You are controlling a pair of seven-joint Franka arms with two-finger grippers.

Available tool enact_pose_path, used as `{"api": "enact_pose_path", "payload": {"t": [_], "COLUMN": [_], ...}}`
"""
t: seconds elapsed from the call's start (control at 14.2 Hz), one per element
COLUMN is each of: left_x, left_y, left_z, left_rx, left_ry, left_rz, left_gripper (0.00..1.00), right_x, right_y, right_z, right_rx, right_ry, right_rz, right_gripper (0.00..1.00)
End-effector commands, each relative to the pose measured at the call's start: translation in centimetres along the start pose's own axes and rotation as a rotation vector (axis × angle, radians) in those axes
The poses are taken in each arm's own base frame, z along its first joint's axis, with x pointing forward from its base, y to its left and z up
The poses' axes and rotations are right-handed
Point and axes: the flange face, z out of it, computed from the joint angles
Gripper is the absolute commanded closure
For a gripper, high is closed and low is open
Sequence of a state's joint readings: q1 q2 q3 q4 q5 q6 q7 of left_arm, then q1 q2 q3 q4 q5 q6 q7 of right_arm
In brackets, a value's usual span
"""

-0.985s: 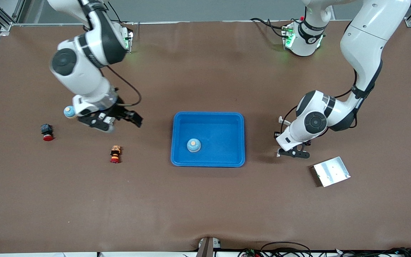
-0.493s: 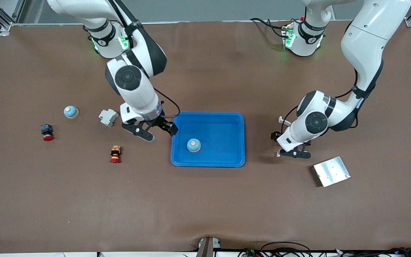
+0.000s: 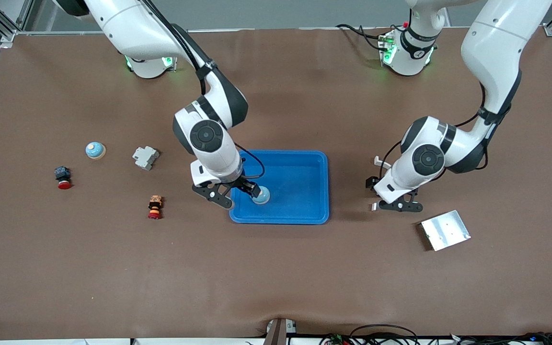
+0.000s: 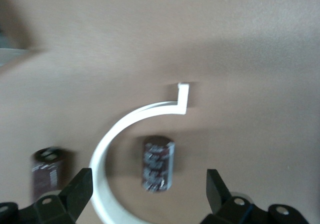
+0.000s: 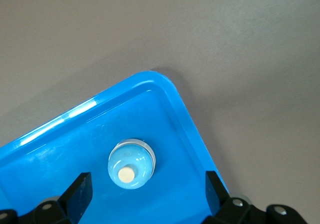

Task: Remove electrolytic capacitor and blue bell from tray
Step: 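Move the right gripper over the second bell while the left gripper withdraws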

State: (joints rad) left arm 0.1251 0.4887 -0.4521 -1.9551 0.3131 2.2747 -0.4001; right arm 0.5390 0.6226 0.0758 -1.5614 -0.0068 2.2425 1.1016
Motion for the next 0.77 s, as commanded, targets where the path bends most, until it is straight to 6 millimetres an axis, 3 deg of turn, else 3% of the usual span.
{"api": "enact_pose_path", "payload": {"t": [0.0, 0.07, 0.35, 0.56, 0.7], "left_x": [-0.8, -0.9, -2.1, -3.9, -5.4], "left_y": [-3.1, -4.0, -12.1, -18.4, -21.9], "left_z": [-4.8, -6.1, -11.0, -14.1, -16.4], "left_rx": [0.035, 0.026, -0.027, -0.061, -0.087], "left_ry": [0.017, 0.015, 0.0, -0.004, 0.01], "left_rz": [-0.059, -0.064, -0.059, -0.035, -0.043], "left_gripper": [0.0, 0.0, 0.0, 0.0, 0.0], "right_x": [-0.1, -0.4, -1.6, -2.9, -3.1], "right_y": [-1.3, -1.5, -2.2, -2.9, -3.1], "right_z": [0.6, 0.9, 3.0, 5.3, 5.7], "right_rx": [-0.008, -0.01, -0.004, 0.014, 0.012], "right_ry": [0.022, 0.021, 0.02, 0.026, 0.026], "right_rz": [0.005, 0.0, -0.016, -0.028, -0.023], "right_gripper": [0.0, 0.0, 0.0, 0.0, 0.0]}}
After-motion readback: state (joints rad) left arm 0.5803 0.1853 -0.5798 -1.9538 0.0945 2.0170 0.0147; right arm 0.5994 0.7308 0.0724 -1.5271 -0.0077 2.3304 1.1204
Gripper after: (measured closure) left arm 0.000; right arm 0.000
